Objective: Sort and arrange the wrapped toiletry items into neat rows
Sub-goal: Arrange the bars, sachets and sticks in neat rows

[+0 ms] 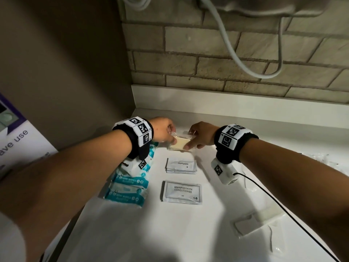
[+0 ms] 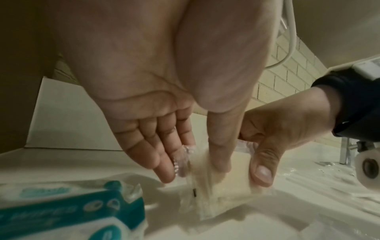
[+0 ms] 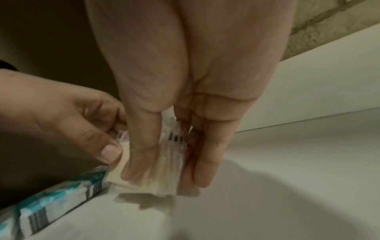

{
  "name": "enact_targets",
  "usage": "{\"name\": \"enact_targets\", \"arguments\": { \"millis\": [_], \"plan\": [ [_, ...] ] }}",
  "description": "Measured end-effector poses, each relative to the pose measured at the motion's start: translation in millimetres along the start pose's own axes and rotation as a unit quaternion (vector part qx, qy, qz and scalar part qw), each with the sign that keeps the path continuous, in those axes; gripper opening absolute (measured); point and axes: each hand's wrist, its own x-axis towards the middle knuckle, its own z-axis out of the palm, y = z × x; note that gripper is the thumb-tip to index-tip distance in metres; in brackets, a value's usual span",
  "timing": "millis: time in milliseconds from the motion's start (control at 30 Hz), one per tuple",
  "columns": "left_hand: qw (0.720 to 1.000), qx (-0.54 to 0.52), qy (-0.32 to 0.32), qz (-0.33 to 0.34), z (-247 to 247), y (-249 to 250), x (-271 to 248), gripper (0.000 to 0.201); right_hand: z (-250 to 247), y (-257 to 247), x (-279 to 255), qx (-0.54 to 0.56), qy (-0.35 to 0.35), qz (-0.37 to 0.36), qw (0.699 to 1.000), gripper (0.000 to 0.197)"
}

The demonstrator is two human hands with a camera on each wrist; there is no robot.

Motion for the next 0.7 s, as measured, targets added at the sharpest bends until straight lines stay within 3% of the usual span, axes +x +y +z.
{"name": "enact_targets", "arguments": {
  "millis": [167, 433, 700],
  "plan": [
    [1.0, -0.014, 0.005, -0.019, 0.7, 1.4, 4.0, 0.049, 2.5, 2.5, 5.2, 0.094, -0.041, 0.049, 0.994, 0.074],
    [0.999, 0.039, 0.001, 0.011, 8.1, 3.2, 10.7, 0.038, 5.6, 6.5, 10.9, 0.142, -0.04, 0.063, 0.987, 0.07],
    [0.998, 0.064, -0.012, 0.017, 4.2, 3.5, 10.1, 0.046, 3.3, -1.0, 9.5, 0.056, -0.04, 0.033, 0.997, 0.054]
  ]
}}
